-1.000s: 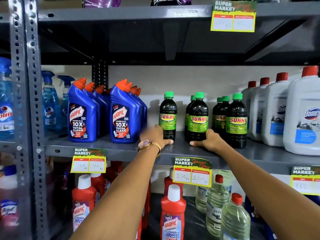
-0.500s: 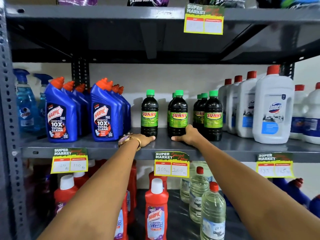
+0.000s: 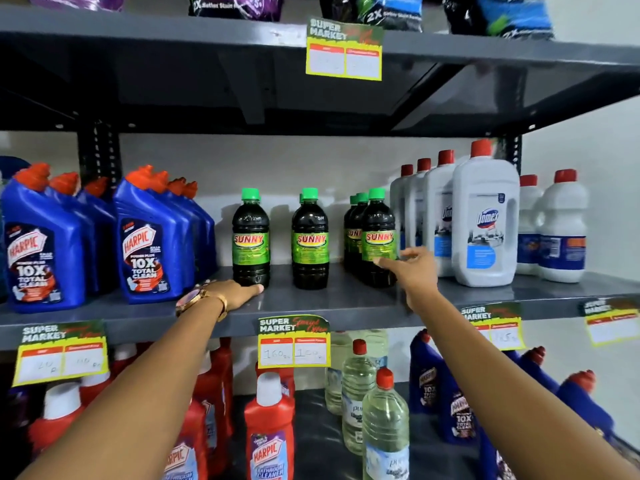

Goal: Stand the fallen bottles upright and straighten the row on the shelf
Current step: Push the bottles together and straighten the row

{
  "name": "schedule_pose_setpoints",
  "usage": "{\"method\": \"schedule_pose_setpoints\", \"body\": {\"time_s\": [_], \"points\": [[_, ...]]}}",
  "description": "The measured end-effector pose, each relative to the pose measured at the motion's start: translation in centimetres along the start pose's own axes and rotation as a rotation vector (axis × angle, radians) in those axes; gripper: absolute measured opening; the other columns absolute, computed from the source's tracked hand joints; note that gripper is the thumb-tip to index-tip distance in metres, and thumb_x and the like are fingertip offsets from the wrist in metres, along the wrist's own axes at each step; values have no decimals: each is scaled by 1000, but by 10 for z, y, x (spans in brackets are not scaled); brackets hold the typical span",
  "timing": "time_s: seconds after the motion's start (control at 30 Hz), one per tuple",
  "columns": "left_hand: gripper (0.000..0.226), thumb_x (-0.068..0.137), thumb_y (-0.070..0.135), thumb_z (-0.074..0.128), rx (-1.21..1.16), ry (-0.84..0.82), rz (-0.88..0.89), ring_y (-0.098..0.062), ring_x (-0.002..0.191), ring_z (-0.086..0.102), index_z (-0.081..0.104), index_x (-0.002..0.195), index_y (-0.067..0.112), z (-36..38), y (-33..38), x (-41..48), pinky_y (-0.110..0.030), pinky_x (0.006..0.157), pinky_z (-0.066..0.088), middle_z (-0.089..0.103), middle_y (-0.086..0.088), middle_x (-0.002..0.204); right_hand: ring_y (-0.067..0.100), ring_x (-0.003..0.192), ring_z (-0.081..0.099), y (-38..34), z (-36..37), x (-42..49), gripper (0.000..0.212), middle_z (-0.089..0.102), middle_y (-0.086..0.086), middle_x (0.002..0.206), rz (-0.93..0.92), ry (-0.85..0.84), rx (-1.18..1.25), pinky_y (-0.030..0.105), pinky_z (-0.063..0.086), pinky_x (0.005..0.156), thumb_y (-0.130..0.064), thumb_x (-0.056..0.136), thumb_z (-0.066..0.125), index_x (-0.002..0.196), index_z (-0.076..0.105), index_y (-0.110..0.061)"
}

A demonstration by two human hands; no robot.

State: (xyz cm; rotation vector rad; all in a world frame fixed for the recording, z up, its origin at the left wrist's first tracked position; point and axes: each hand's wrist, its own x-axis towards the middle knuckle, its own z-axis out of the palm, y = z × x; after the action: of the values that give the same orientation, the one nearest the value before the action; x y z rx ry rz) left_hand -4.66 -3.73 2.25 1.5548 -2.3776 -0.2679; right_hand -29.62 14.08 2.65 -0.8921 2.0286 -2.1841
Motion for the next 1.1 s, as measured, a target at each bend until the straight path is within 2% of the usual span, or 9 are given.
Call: {"method": "schedule_pose_setpoints", "body": {"time_s": [0.07,0.1,0.13,0.23,0.37,0.6,0.7,0.83,1.1], "points": [[79,86,70,35,4,-5,0,-32,136,34,37,145,17,-1,-1,-1,-34,106,29,33,-14,153,40,135,36,-3,4,10,106,37,20,145,132,-43,-216,47,37,110,-37,57,91,141,34,-3],[80,85,71,35,4,-10,-1,-32,136,34,37,145,17,-1,-2,-1,-35,107,29,33,-14,153,41,141,27,-4,7,14,124,24,20,153,174,-114,-304,47,31,114,-40,56,91,150,18,-4],[82,84,72,34,6,-15,-1,-33,136,34,37,145,17,-1,-2,0,-36,108,29,32,-15,153,39,142,25,-5,10,19,128,21,20,156,184,-191,-348,45,30,113,-37,57,91,151,11,-2],[84,84,74,33,19,-24,2,-33,138,31,35,146,17,-1,-4,1,-39,113,27,31,-16,153,32,127,48,1,17,28,94,50,18,138,95,-306,-339,31,42,92,-23,61,91,136,38,2],[86,83,75,30,63,-18,5,-32,139,29,33,147,19,-2,-4,2,-43,115,22,28,-14,155,31,116,58,9,24,30,77,63,16,123,-28,-321,-410,31,47,95,-27,60,90,125,56,-2],[87,82,76,30,59,-27,0,-32,138,31,31,148,19,-2,-5,2,-43,115,24,29,-14,154,34,125,50,6,24,27,95,52,19,133,-49,-296,-378,38,43,105,-21,59,91,132,35,1],[87,82,76,31,50,-25,-6,-32,137,33,33,147,17,-2,-5,2,-42,113,27,32,-14,153,36,127,48,7,23,28,91,53,18,133,-19,-303,-403,46,42,107,-25,58,91,130,40,-2],[87,83,75,31,53,-20,-9,-32,136,34,33,147,17,-3,-3,0,-41,113,27,32,-14,153,33,121,54,7,21,29,81,56,17,129,-9,-288,-379,44,45,104,-20,59,91,125,47,-3],[86,84,74,31,47,-21,-10,-33,136,33,33,147,16,-3,-3,-1,-42,113,26,33,-15,153,35,121,54,5,23,26,83,56,19,129,-34,-252,-461,45,46,102,-25,61,90,126,45,-2]]}}
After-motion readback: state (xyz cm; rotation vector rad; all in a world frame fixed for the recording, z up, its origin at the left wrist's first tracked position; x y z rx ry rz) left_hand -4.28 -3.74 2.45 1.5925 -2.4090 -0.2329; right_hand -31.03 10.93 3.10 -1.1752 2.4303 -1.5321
